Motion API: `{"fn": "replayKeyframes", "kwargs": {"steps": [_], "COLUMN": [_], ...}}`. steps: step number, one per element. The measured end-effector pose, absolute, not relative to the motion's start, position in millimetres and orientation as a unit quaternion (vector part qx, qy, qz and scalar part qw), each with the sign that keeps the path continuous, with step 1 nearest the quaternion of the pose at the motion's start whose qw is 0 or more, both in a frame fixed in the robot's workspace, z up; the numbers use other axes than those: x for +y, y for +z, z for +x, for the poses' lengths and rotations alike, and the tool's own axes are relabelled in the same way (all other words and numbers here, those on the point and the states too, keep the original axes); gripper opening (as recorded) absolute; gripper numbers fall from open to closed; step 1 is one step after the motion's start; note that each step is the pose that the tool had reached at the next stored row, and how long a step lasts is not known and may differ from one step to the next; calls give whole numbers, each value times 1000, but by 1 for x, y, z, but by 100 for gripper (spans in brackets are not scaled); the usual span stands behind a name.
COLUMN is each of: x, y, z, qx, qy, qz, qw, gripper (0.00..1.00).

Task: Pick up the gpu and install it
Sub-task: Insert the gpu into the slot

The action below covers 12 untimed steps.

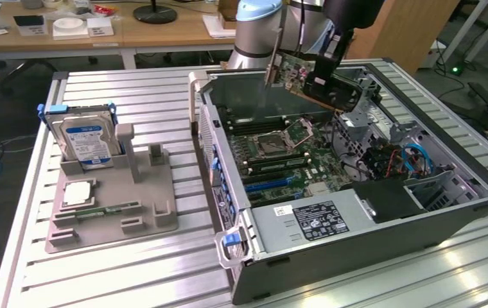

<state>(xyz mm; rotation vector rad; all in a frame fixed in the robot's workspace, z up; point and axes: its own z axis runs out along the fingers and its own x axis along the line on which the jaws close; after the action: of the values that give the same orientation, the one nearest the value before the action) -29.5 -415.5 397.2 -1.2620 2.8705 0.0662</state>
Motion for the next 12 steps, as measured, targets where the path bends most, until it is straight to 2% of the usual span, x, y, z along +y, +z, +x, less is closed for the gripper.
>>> {"fn": "replayKeyframes", "kwargs": {"steps": [12], "x": [-415], "y": [391], "z": [-29], "qx": [869], "qy": [16], "qz": [-495], "qw": [12], "gripper": [28]}}
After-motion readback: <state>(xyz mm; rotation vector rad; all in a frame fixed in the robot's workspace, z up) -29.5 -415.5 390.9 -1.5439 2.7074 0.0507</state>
